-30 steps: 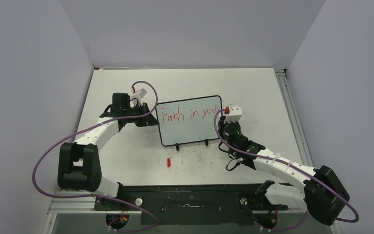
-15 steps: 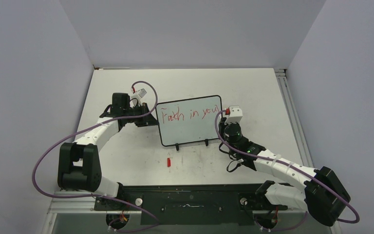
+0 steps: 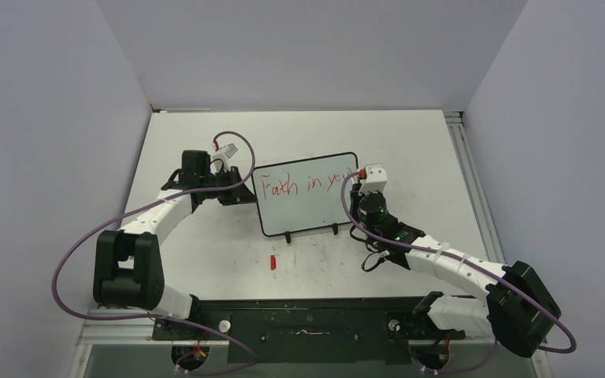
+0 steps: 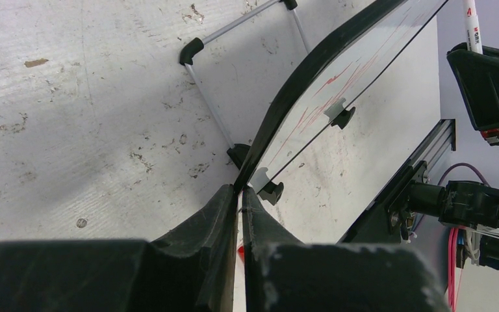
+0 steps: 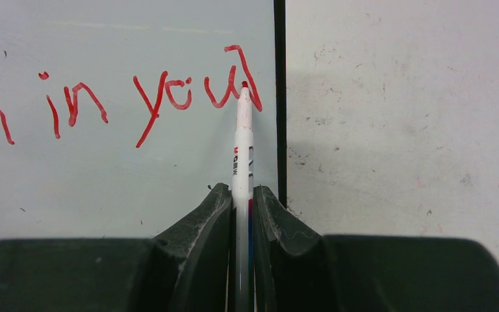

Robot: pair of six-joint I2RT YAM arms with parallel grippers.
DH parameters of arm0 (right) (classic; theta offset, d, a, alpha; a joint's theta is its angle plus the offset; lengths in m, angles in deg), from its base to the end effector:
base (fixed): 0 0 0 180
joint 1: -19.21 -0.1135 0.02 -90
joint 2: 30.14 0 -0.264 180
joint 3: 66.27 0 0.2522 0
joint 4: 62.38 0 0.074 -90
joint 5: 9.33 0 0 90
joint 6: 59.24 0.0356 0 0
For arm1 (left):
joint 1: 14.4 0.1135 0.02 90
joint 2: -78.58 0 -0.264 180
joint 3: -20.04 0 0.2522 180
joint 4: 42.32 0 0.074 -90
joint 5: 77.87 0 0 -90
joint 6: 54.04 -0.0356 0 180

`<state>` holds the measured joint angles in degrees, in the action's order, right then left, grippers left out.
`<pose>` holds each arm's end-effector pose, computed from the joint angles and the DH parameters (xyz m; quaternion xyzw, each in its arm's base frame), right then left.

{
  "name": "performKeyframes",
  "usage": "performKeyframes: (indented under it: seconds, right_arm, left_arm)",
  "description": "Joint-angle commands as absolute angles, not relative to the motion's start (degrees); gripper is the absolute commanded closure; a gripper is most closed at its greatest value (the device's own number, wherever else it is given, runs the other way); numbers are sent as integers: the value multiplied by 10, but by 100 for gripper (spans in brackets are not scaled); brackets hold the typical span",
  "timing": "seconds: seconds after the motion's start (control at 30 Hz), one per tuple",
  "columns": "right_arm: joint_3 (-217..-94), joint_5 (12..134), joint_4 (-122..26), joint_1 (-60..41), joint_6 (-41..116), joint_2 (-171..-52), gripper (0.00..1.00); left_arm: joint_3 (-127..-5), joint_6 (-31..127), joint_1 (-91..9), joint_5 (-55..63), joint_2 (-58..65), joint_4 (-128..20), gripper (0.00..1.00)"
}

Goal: Write a sentence on the whiteboard

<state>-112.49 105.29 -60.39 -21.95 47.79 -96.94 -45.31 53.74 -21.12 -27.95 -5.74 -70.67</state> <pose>0.1982 0.1536 0.2267 -0.0541 0.8195 0.1087 0.5601 0.2963 -0.0580 0.2198 0.0398 0.8830 -0.3845 0.2664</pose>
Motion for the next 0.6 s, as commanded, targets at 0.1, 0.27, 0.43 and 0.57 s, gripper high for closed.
performKeyframes:
  seconds: [0.1, 0.27, 0.43, 0.57]
  right_arm:
    - [-1150, 1066, -631, -209, 467, -979, 95]
    - [-1155, 1069, -633, -202, 465, -982, 95]
    - [-1156, 1065, -633, -192, 465, -983, 95]
    - [-1155, 1060, -632, -188, 468, -983, 95]
  left_arm:
    - [-473, 535, -213, -282, -40, -697, 95]
    - [-473, 535, -213, -281, -40, -697, 95]
    - [-474, 535, -213, -281, -41, -697, 95]
    - [-474, 535, -213, -281, -40, -698, 95]
